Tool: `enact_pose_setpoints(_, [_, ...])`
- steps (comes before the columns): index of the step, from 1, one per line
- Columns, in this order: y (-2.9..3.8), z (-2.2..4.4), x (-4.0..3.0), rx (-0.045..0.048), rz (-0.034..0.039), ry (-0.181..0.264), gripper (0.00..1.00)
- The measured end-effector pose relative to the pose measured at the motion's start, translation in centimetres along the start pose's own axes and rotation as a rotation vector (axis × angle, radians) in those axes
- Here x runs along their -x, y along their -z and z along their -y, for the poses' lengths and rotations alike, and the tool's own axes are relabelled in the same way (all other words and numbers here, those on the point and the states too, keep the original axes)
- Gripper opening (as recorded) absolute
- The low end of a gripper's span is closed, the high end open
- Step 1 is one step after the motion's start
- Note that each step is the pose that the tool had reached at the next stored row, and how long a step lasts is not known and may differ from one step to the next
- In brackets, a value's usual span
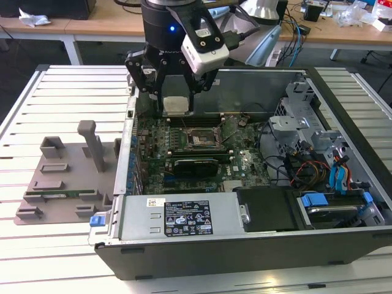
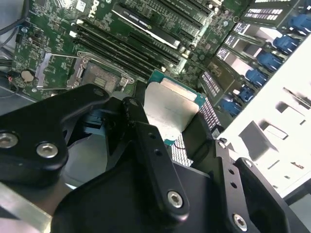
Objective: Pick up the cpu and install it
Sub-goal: 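Pick up the cpu and move it towards the insertion slot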
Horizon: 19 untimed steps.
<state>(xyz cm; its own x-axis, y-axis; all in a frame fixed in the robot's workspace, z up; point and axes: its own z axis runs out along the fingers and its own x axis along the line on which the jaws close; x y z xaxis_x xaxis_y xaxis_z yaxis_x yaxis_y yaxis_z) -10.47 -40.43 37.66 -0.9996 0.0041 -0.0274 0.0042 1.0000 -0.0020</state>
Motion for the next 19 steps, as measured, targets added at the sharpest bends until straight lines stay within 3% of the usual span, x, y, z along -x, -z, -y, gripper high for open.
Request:
enact_pose_setpoints(3, [-0.36,-0.07,0.69,-0.0011,0.0000,0.000,0.55])
enact_pose_setpoints(11, [-1.35,-1.21,2.67,-0.0013,-0.0003,0.000,0.55])
enact_pose_setpoints(15, [-1.74,-1.48,3.74,-0.0013,-0.0003,0.000,0.55])
enact_pose_setpoints(19, [-2.04,-1.49,4.13,-0.0015,-0.0003,0.000,0.55])
